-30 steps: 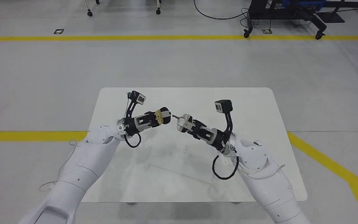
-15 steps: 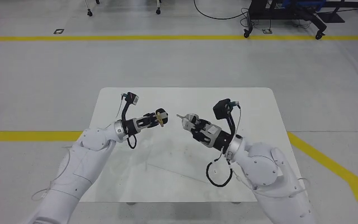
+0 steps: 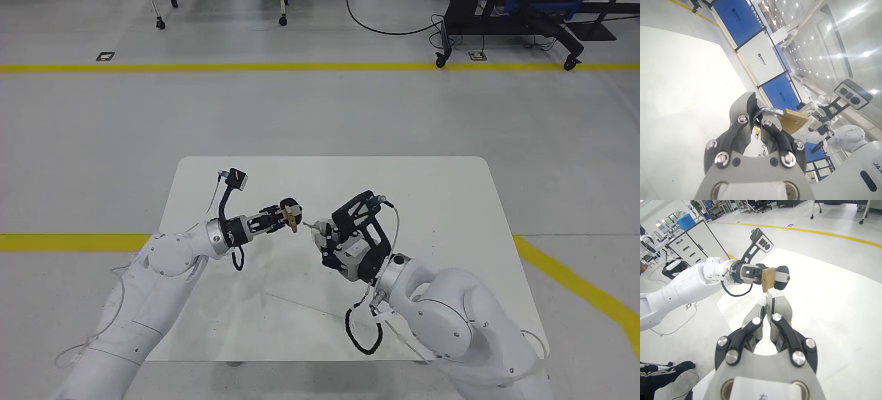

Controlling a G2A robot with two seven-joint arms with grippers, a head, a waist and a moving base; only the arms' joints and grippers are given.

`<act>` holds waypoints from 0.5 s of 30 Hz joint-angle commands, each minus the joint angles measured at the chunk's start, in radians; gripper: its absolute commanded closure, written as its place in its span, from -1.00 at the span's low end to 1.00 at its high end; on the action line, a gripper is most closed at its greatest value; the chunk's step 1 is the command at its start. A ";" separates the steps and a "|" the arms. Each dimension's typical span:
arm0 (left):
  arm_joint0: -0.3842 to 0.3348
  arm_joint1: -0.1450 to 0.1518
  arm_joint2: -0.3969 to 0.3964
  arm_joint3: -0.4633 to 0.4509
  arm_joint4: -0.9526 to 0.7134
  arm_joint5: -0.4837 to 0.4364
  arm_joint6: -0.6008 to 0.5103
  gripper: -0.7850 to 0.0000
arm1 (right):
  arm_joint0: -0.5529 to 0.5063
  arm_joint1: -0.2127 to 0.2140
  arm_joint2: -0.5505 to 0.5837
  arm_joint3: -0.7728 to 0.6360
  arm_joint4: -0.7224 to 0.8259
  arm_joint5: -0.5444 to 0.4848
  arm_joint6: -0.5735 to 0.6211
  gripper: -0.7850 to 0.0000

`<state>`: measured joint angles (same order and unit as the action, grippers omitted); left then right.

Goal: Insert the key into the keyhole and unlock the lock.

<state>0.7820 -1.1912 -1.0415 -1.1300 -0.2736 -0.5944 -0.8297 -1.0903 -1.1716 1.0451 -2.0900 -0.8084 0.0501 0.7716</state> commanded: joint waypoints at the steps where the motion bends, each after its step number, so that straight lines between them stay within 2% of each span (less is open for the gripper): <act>1: -0.003 -0.003 0.007 0.001 0.002 0.000 -0.003 1.00 | 0.019 -0.006 -0.028 0.007 -0.012 0.015 0.006 1.00; 8: -0.010 -0.007 0.011 0.014 -0.010 -0.006 -0.010 1.00 | 0.042 -0.017 -0.058 0.023 -0.042 0.062 0.013 1.00; 15: -0.009 -0.011 0.006 0.030 -0.062 -0.015 -0.030 1.00 | 0.011 -0.015 -0.014 0.006 -0.009 0.046 -0.009 1.00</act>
<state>0.7716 -1.2007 -1.0354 -1.1022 -0.3159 -0.6082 -0.8520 -1.0721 -1.1877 1.0215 -2.0811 -0.8198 0.0964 0.7669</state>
